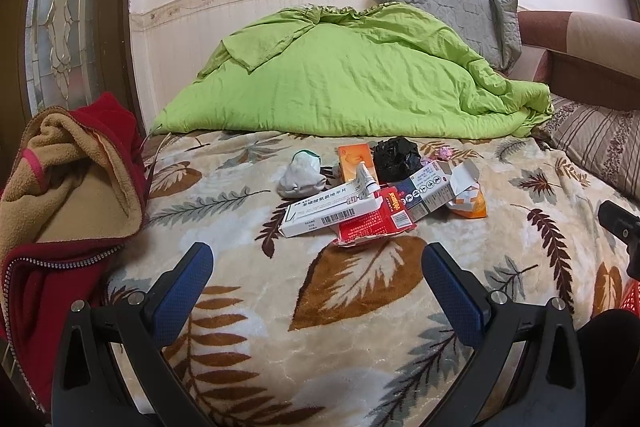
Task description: Collect trash
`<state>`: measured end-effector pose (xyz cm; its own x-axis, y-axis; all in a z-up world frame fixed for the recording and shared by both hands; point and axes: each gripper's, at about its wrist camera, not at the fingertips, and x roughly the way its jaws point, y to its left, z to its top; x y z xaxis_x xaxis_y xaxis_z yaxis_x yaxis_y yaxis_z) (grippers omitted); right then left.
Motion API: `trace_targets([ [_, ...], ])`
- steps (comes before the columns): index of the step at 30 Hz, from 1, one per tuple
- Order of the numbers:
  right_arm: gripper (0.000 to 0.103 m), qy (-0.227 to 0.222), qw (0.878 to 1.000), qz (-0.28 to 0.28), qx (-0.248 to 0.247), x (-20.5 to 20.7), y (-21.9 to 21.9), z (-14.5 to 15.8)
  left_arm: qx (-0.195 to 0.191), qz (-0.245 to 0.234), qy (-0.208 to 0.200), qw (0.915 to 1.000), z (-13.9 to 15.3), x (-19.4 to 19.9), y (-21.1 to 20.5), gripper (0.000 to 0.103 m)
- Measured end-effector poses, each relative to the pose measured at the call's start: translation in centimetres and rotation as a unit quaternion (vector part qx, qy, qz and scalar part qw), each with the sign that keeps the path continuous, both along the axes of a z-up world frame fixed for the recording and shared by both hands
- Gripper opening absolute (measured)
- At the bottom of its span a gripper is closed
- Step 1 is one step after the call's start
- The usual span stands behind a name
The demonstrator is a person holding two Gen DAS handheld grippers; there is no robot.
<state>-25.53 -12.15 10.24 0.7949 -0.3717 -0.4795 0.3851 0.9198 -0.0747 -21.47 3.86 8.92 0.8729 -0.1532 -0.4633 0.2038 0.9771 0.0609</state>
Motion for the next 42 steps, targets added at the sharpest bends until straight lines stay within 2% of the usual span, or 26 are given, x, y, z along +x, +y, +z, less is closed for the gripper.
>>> trace_targets([
  [28, 0.103, 0.006, 1.0, 0.0, 0.007, 0.1, -0.3, -0.2, -0.004, 0.002, 0.005, 1.0, 0.0, -0.1, -0.1, 0.103],
  [32, 0.103, 0.01, 1.0, 0.01, 0.023, 0.1, -0.8, -0.4, -0.02, -0.006, 0.028, 0.9994, 0.0, 0.9, 0.3, 0.103],
  [34, 0.103, 0.018, 0.998, 0.029, 0.048, 0.4, -1.2, -0.6, -0.026, -0.007, 0.035, 0.999, 0.1, 1.8, 0.5, 0.102],
  [36, 0.099, 0.035, 0.995, 0.053, 0.075, 1.2, -1.5, -0.8, -0.023, -0.007, 0.037, 0.999, 0.4, 3.1, 0.8, 0.094],
  [38, 0.091, 0.048, 0.988, 0.09, 0.114, 2.3, -1.6, -1.1, -0.025, -0.005, 0.046, 0.9986, 0.4, 4.3, 1.0, 0.071],
  [40, 0.081, 0.064, 0.979, 0.124, 0.151, 3.7, -1.3, -1.6, -0.035, -0.004, 0.067, 0.9971, 0.1, 5.7, 1.6, 0.059],
  [41, 0.076, 0.075, 0.97, 0.145, 0.182, 4.7, -1.1, -2.0, -0.045, 0.002, 0.077, 0.996, -0.1, 6.2, 2.1, 0.059],
  [42, 0.075, 0.083, 0.961, 0.164, 0.209, 5.6, -0.8, -2.4, -0.059, 0.006, 0.083, 0.9948, -0.2, 6.5, 2.8, 0.059],
])
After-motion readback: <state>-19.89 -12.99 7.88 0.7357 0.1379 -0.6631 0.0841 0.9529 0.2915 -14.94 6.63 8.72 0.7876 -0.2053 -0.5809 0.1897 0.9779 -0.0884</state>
